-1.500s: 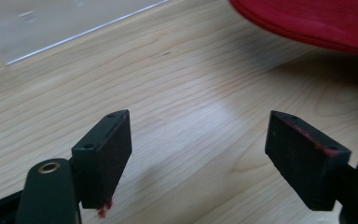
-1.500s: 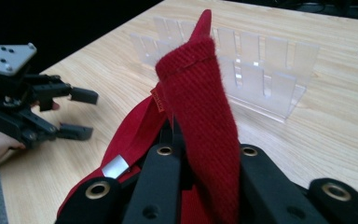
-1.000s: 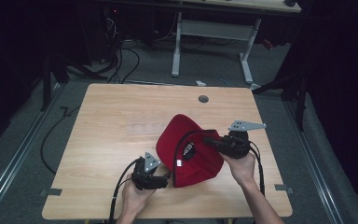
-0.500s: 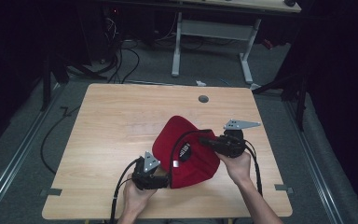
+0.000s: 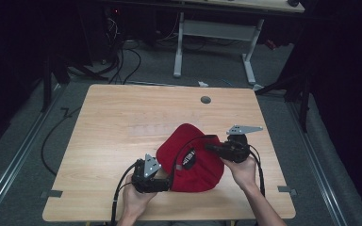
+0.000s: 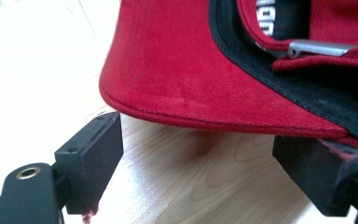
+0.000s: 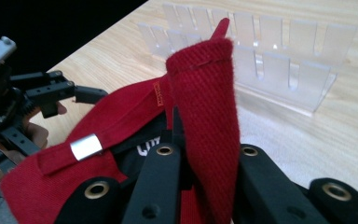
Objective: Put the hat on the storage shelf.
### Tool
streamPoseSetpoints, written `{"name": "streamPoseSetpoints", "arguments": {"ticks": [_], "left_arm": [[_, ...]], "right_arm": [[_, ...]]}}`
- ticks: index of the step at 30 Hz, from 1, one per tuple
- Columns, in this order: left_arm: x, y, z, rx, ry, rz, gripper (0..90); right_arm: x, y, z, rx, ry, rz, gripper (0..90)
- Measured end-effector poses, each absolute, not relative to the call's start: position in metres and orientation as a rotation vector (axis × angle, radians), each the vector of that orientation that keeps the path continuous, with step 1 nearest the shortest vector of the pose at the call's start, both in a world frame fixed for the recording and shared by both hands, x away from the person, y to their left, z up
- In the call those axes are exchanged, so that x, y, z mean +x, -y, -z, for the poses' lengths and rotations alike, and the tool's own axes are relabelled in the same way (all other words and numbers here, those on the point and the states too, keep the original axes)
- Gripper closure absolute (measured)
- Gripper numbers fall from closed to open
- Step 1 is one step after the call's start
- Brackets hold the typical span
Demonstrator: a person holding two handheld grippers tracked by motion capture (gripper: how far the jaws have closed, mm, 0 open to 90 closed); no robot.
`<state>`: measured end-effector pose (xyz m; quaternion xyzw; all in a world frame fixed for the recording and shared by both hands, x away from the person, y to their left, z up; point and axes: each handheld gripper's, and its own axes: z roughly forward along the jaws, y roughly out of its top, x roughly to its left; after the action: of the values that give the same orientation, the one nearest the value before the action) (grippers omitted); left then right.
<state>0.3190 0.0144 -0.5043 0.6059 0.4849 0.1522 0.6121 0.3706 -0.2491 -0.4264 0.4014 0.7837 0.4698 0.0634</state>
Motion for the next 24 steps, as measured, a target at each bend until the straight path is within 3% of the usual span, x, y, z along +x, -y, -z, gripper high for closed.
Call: {"name": "streamPoseSetpoints", "arguments": {"ticks": [19,24], "left_arm": [[0.3145,-0.0113,0.4965,1.463,-1.045,-0.416,14.9],[0.3141,-0.0074,0.4954,1.476,-1.02,-0.438,20.6]], "right_arm": [[0.3696,0.2457,0.4332,1.242,-2.451,-1.369,84.9],[0.3715,0.2442,0.4355,1.258,-2.48,-1.393,84.9]]}}
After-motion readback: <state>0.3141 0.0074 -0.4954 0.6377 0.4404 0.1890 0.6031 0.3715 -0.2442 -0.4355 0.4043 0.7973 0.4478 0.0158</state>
